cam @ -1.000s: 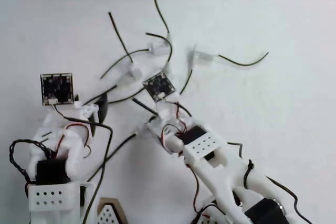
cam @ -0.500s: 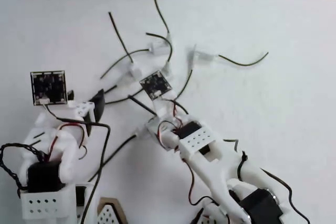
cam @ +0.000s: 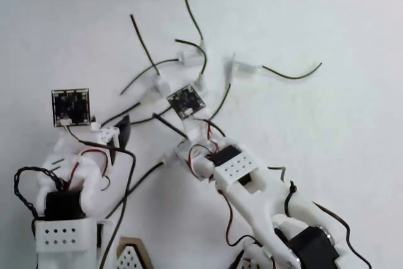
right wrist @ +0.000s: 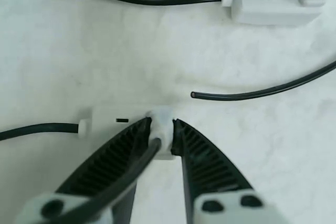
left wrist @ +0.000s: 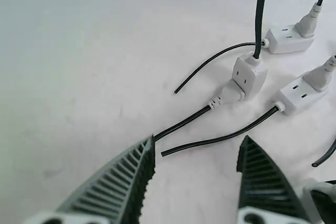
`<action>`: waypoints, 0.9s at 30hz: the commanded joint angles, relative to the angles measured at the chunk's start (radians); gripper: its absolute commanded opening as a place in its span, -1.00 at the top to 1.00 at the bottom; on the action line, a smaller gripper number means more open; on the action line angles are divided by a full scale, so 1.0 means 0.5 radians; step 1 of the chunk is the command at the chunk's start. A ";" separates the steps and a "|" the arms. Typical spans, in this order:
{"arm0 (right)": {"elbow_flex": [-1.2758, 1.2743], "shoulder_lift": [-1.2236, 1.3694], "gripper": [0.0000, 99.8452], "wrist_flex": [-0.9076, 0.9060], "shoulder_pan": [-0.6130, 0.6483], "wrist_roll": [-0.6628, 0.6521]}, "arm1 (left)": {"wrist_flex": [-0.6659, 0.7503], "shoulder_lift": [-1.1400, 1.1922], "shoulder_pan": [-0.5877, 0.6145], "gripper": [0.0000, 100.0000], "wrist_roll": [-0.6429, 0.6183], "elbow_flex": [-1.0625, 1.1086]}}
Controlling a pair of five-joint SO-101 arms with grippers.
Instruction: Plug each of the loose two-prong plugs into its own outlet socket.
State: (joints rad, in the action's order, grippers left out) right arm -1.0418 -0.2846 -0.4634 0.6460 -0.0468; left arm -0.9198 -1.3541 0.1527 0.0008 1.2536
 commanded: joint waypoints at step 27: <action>0.736 -0.008 0.67 -0.207 -0.269 -0.006 | 0.055 -0.029 0.087 0.49 -0.012 0.028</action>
State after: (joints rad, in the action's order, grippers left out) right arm -0.7334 -0.2478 -0.5155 0.5063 -0.0499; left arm -0.9152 -1.3541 0.1880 0.0008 1.2674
